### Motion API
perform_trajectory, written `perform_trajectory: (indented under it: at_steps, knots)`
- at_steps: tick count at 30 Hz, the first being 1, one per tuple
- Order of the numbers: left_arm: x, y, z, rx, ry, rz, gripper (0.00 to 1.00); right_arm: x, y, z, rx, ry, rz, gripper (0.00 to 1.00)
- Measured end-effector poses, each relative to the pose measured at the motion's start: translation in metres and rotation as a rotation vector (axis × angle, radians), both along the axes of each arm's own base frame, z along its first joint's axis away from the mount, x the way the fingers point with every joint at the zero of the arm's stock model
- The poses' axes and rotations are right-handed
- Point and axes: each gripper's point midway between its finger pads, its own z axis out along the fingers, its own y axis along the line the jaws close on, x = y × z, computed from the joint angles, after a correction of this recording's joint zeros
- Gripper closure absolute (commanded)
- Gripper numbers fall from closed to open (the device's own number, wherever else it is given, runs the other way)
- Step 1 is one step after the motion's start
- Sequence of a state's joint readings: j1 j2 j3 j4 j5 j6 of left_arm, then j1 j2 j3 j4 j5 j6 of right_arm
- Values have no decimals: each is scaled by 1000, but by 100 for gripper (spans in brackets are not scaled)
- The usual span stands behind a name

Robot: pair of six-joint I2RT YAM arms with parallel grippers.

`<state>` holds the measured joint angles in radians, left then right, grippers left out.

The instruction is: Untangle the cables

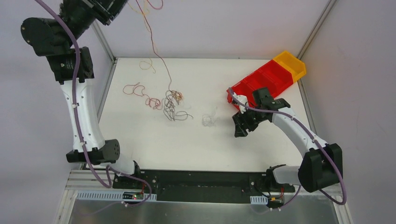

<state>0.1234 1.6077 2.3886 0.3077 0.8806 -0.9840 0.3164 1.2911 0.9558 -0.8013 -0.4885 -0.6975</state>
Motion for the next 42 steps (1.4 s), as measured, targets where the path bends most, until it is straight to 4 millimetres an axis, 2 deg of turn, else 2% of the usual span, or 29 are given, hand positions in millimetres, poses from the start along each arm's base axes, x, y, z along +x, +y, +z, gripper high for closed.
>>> perform_trajectory:
  at_steps: [1,4,10,13,16,18,20,25,28,30,33,35,37,38,39,40,41,42]
  knots:
    - [0,-1,-9,9,26,-7,100,2,6,2,12,7,-9,30]
    - [11,-5,-69,67,164,-22,100,9,19,9,45,16,-46,30]
    - [50,-7,-225,153,550,-109,100,23,34,14,93,12,-106,30]
    - [47,-10,-271,179,667,-158,100,29,42,9,97,20,-116,28]
    - [22,-15,-299,226,727,-208,100,38,57,7,105,23,-116,23]
    - [4,-18,-298,251,712,-231,100,47,71,9,121,23,-112,11]
    - [-11,-24,-287,280,658,-248,100,54,87,16,156,28,-110,2]
    - [-21,-46,-239,333,511,-288,100,55,134,55,312,-17,-35,1]
    - [-20,-55,-217,343,449,-299,100,36,171,73,400,-49,75,1]
    - [-18,-58,-211,340,429,-299,100,23,193,78,444,-76,153,1]
    - [-14,-58,-210,327,433,-289,100,14,220,72,481,-105,234,1]
    - [-11,-57,-209,316,440,-281,100,17,233,55,478,-101,256,1]
    - [-8,-56,-208,305,444,-268,100,21,244,28,457,-79,263,1]
    - [-7,-56,-207,299,443,-260,100,23,249,10,437,-66,265,3]
    - [-5,-54,-207,293,444,-250,100,24,251,-3,420,-54,264,9]
    - [-1,-50,-208,283,451,-232,100,25,254,-19,397,-45,261,21]
    - [3,-46,-208,269,462,-214,100,28,256,-30,380,-50,253,40]
    - [9,-40,-208,251,472,-185,100,27,258,-47,353,-41,255,64]
